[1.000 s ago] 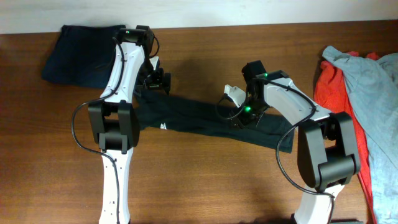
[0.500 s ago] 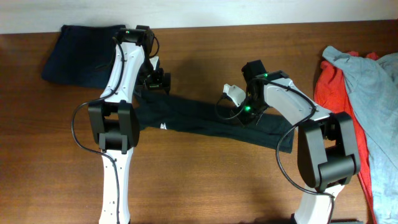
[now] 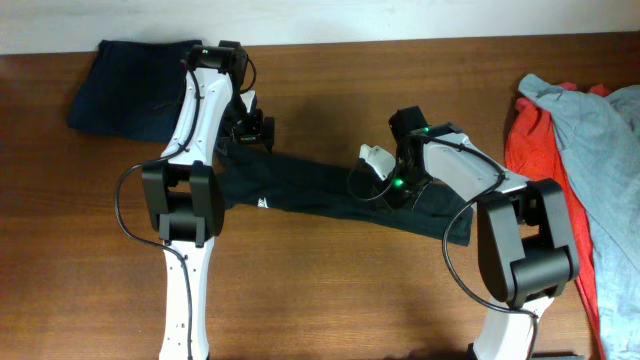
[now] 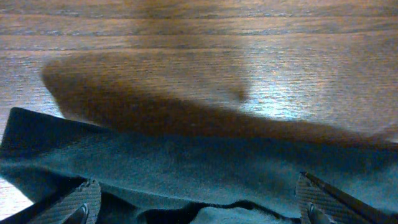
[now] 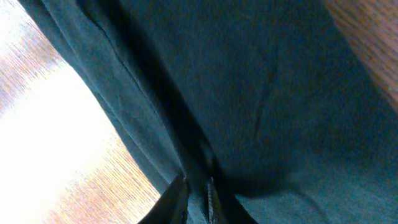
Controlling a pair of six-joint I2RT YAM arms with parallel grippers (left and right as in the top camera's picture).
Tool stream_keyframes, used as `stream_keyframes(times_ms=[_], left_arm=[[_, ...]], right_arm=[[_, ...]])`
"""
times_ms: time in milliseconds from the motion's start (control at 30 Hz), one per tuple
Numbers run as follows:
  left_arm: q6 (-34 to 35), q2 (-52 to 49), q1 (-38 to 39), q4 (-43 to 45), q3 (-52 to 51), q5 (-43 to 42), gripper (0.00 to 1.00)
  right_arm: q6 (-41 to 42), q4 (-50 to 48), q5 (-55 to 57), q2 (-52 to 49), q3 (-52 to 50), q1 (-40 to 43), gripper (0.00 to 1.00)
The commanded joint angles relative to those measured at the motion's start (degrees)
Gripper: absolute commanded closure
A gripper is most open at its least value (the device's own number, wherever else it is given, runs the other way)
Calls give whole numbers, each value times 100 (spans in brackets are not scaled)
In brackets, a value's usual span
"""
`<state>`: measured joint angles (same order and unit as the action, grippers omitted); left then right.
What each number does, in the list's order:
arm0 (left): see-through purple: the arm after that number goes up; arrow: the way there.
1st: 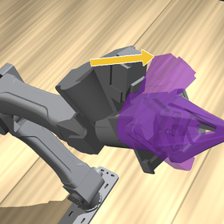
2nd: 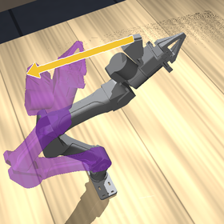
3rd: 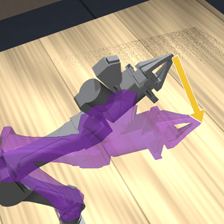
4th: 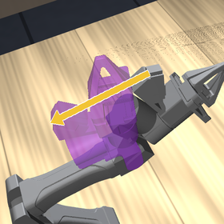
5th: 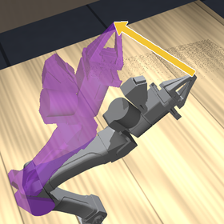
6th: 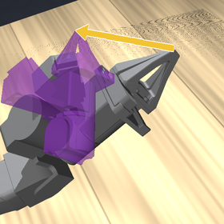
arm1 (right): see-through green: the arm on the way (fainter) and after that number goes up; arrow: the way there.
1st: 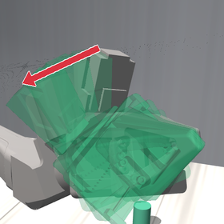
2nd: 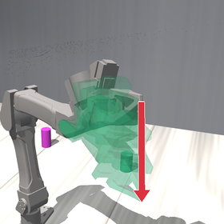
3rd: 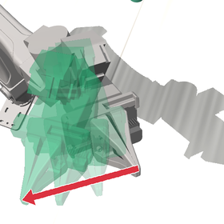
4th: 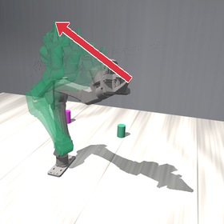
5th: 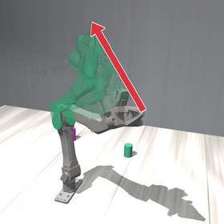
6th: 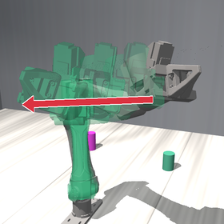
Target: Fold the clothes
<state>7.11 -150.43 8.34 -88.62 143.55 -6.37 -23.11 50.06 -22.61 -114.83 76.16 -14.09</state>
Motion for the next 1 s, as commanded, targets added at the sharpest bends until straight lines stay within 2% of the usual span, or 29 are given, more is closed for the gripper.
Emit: stream_keyframes(times_ms=[0,100,200,467,667,767,833,933,967], left_arm=[[-31,87,2,15,-22,39,1],[-28,87,2,15,-22,37,1],[-28,87,2,15,-22,39,1],[-28,87,2,15,-22,39,1],[-31,87,2,15,-22,37,1],[-31,87,2,15,-22,39,1],[-28,87,2,15,-22,37,1],[-31,87,2,15,-22,37,1],[-28,87,2,15,-22,37,1]], right_arm=[[-63,11,-94,-2,142,-57,80],[-63,7,-94,-2,208,-57,81],[-63,122,-98,-2,205,-59,96],[-39,964,-151,-2,205,-59,96],[111,1060,-614,-2,186,-59,96],[280,1060,-627,-2,173,-109,86],[358,1058,-634,-2,138,-190,85],[372,970,-634,-4,55,-337,69],[372,918,-632,-2,15,-435,67]])
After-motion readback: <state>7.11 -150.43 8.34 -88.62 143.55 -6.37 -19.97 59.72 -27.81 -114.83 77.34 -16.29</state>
